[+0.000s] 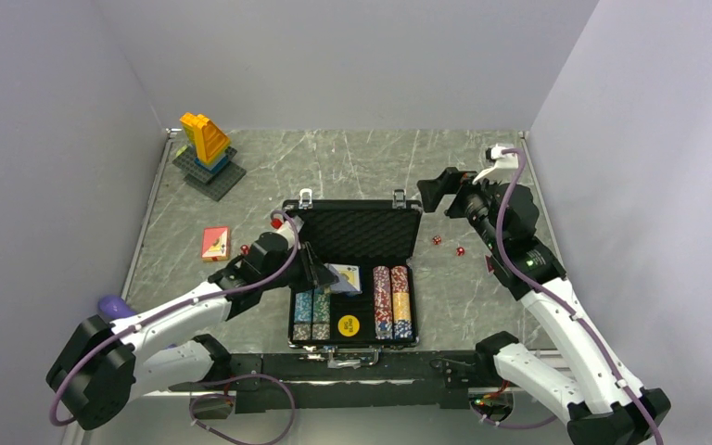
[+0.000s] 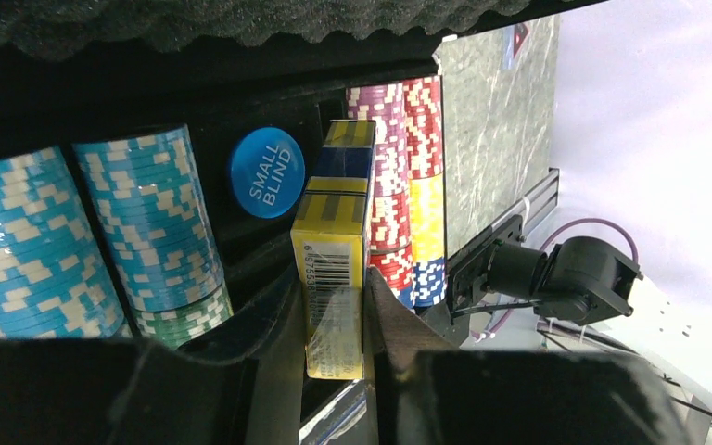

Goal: Pack up texas hold em set

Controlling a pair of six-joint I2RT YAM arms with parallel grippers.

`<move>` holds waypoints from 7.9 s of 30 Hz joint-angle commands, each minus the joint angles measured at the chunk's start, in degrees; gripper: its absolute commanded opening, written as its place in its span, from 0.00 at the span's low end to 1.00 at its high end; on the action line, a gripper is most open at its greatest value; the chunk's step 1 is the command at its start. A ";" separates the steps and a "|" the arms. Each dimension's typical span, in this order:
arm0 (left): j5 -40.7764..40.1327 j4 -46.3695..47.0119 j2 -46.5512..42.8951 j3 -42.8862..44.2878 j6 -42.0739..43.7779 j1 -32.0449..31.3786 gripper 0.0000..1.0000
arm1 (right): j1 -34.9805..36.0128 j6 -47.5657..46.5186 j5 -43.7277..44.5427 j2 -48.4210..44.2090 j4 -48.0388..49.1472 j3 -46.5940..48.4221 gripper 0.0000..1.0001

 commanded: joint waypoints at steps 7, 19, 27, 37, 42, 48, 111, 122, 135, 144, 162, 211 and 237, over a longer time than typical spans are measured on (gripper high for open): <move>-0.32 5.02 1.50 0.77 -1.55 -1.90 0.00 | -0.27 1.37 1.89 -1.55 -0.23 -0.40 0.99; -4.56 3.18 3.95 1.23 -0.44 -4.13 0.00 | -0.20 1.55 2.03 -1.93 -0.75 -0.26 0.99; -7.06 1.07 4.66 1.51 0.13 -5.52 0.12 | -0.24 1.41 2.78 -2.79 -1.42 -0.38 0.99; -14.44 -9.36 2.34 5.87 5.65 -7.87 0.77 | -0.20 1.28 2.84 -3.92 -1.40 -0.94 0.99; -20.81 -14.68 1.68 8.61 8.21 -10.03 0.78 | -0.23 1.09 2.52 -4.44 -1.12 -1.40 0.99; -24.02 -16.95 3.90 10.98 11.30 -13.16 0.73 | -0.23 1.10 2.18 -4.95 -0.76 -1.91 0.99; -34.04 -19.61 -6.71 9.66 30.77 -22.16 0.94 | -0.20 -1.11 9.18 -9.15 -3.31 -2.76 1.00; -31.94 -39.14 -18.70 9.56 28.58 -1.87 0.96 | -0.20 -2.51 9.18 -9.72 -2.35 -3.83 1.00; -16.38 -36.49 -6.12 16.59 40.23 35.36 1.00 | -0.24 -11.75 10.66 -9.35 0.22 -1.04 1.00; -17.22 -35.92 12.68 25.81 49.39 49.78 0.99 | -0.30 -13.85 14.23 -8.93 1.66 -2.37 1.00; -14.70 -33.12 29.09 30.76 52.12 50.05 0.99 | -0.31 -13.94 6.83 -8.93 1.10 -1.76 1.00; -20.72 -36.29 29.11 33.00 50.74 46.13 0.00 | -0.33 -12.08 6.82 -8.97 -2.78 0.76 1.00; -22.65 -51.11 -15.88 39.84 54.43 22.31 0.00 | -0.34 -4.74 -6.73 -0.96 -15.91 12.95 0.96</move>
